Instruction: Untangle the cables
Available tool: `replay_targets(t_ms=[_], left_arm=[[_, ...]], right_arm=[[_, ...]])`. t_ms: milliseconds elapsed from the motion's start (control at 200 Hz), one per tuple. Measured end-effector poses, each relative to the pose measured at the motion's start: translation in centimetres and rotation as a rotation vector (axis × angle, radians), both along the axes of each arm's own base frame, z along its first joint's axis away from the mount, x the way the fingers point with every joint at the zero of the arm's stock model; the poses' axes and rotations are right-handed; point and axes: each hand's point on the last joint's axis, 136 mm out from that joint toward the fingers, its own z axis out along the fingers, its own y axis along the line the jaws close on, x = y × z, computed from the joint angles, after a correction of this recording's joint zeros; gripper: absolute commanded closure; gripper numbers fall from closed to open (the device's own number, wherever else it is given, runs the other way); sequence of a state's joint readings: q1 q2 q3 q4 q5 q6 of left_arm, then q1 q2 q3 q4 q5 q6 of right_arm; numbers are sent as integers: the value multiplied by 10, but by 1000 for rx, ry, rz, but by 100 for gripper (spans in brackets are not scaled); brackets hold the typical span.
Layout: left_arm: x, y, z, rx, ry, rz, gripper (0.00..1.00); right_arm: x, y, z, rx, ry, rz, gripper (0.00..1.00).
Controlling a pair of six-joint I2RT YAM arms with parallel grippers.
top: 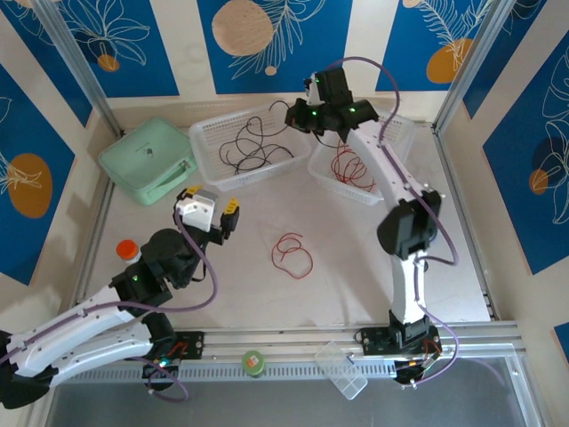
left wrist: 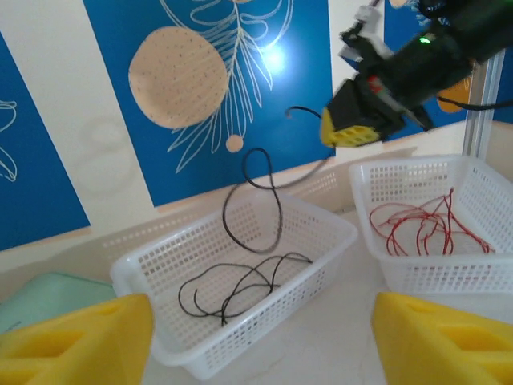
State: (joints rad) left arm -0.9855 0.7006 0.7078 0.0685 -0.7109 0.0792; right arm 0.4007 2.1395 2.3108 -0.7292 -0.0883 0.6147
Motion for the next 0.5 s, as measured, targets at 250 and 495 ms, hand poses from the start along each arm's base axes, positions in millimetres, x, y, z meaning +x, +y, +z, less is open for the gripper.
replay_targets(t_ms=[250,495], left_arm=[[-3,-1,-29,23,111,-20,15],[-2,-17,-55,94,238,-56,15]], right_arm=[[66,17,-86,-8,63,-3,100],[69,20,-136,-18,154,-4,67]])
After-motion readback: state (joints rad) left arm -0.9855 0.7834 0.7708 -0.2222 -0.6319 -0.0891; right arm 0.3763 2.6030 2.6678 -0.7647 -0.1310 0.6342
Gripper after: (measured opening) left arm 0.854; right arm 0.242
